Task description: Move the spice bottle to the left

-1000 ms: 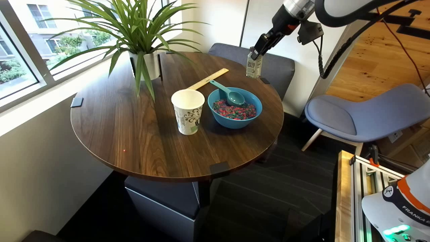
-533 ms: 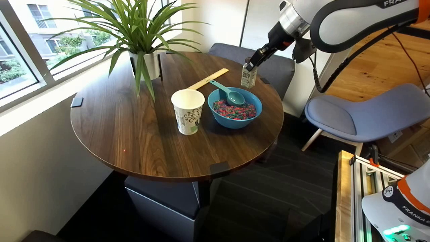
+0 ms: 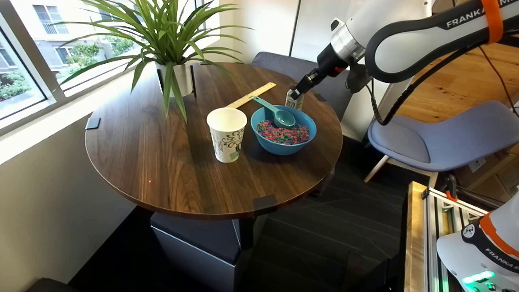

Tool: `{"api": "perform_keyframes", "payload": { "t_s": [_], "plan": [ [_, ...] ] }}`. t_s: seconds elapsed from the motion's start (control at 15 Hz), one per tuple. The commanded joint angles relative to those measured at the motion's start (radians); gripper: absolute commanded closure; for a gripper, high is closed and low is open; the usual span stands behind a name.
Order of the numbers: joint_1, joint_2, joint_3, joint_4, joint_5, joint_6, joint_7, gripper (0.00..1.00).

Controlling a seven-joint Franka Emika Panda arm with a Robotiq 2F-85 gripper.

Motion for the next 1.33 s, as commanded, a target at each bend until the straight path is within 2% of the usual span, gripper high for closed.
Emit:
{"api": "perform_keyframes", "payload": {
  "t_s": [0.0,0.07,0.13,0.4,0.47,0.8,0.93,1.0,1.07,1.27],
  "plan": [
    [0.030,0.004,-0.013,-0.010,0.098,-0.007,-0.101,0.53],
    [0.026,0.003,-0.012,-0.010,0.101,-0.005,-0.110,0.27],
    [0.020,0.003,-0.010,-0.011,0.097,-0.009,-0.113,0.27],
    [-0.011,-0.031,-0.025,-0.016,0.008,-0.057,-0.087,0.01],
    [-0.009,-0.048,-0.031,-0.020,0.019,-0.065,-0.105,0.00],
    [0.112,-0.192,-0.083,-0.049,0.303,-0.090,-0.468,0.00],
    [0.146,-0.259,-0.105,-0.048,0.352,-0.146,-0.566,0.00],
    [0.159,-0.298,-0.126,-0.049,0.304,-0.210,-0.547,0.00],
    [0.138,-0.331,-0.117,-0.050,0.253,-0.276,-0.525,0.00],
    [0.122,-0.439,-0.137,-0.024,0.183,-0.532,-0.525,0.00]
  ]
}}
